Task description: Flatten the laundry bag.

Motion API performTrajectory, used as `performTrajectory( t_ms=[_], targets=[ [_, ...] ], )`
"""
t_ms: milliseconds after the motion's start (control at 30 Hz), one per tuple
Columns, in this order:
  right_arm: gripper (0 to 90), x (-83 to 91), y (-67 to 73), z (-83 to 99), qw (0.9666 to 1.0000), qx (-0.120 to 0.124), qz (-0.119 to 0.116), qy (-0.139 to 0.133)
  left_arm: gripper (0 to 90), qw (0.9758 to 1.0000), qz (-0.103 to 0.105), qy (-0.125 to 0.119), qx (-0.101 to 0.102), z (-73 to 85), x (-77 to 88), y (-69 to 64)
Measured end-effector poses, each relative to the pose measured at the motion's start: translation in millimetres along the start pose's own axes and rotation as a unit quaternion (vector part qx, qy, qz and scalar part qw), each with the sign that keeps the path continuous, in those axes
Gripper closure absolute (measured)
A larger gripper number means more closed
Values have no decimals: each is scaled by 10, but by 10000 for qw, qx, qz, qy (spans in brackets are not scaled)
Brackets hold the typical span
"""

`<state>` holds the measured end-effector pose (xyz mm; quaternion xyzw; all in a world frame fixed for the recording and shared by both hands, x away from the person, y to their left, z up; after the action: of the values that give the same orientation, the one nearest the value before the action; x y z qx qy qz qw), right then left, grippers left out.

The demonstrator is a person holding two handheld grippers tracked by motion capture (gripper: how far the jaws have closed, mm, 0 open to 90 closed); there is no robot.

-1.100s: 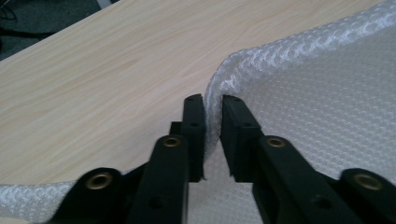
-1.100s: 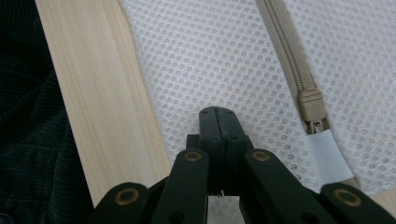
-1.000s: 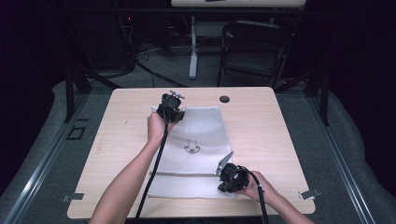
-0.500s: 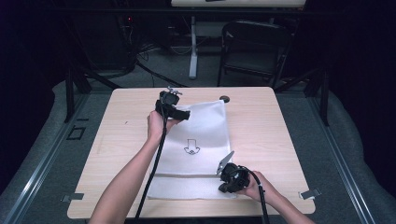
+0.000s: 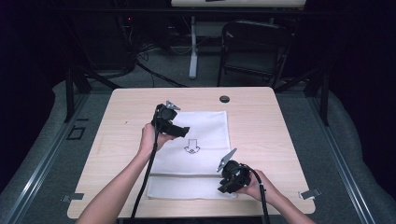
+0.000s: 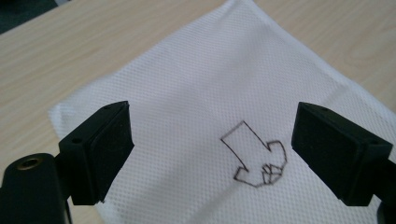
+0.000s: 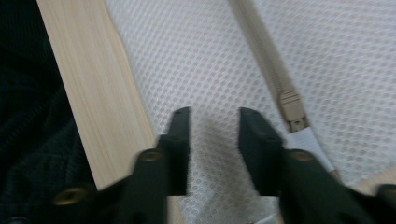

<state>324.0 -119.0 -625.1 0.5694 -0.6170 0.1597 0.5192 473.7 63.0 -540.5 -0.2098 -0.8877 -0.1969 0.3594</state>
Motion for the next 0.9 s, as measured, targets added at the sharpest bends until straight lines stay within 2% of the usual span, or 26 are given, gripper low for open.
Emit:
performTrajectory(
  t_ms=[33,100,133,167,200,233,300,367,400,433,467,500,533,567,633,700,733,800,900],
  targets=[
    [550,49,-15,-11,10000,-4,41,-56,146,10000,22,-18,-21,49,27,-22],
    [540,127,-29,-45,9993,-61,77,-362,208,9997,219,57,-115,170,84,-86],
    [553,162,-43,-55,9988,-65,132,-458,275,9994,268,110,-188,237,113,-115],
    [586,194,-66,-56,9985,-57,263,-486,371,9990,345,83,-254,296,151,-145],
    [611,216,-82,-56,9981,-38,352,-511,384,9986,442,48,-278,355,187,-173],
    [666,231,-102,-58,9976,13,417,-544,454,9981,542,35,-302,419,225,-199],
    [734,237,-112,-55,9975,-10,433,-550,533,9976,544,98,-415,558,275,-225],
    [800,202,-115,-53,9977,-20,460,-502,658,9965,643,236,-471,703,288,-249],
    [824,178,-115,-54,9978,-32,466,-480,715,9965,596,296,-500,773,275,-252],
    [850,140,-109,-48,9983,-23,443,-384,765,9958,632,407,-519,847,260,-258],
    [850,140,-109,-48,9983,-23,443,-384,802,9958,632,407,-519,847,260,-258],
    [880,21,-82,-36,9991,-24,393,-184,835,9950,552,617,-555,999,188,-262],
    [886,-19,-81,-31,9992,-12,385,-107,855,9938,565,744,-603,1073,152,-264],
    [899,-68,-84,-14,9992,5,387,56,871,9932,612,818,-566,1131,120,-278],
    [900,-114,-76,-32,9990,41,433,39,900,9926,517,927,-587,1221,64,-279],
    [900,-117,-84,-40,9988,59,478,51,900,9904,580,1100,-602,1289,35,-291],
    [900,-116,-82,-38,9988,83,476,60,900,9900,527,1141,-645,1317,24,-285],
    [900,-124,-78,-37,9989,78,455,-13,900,9894,561,1182,-626,1354,12,-287],
    [900,-123,-74,-31,9990,113,437,5,900,9896,523,1186,-630,1389,18,-281]
  ],
)
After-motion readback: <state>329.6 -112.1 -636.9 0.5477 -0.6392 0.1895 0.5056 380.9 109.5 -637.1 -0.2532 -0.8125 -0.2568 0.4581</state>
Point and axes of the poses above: each handheld gripper's, and its own axes: x roughly backward along the jaws, z roughly out of its underside, y roughly to its left, the point moved 9 cm from there along -x, roughly forward along the jaws, and after that the axes turned 15 degrees about -z, right-handed, at the moved point
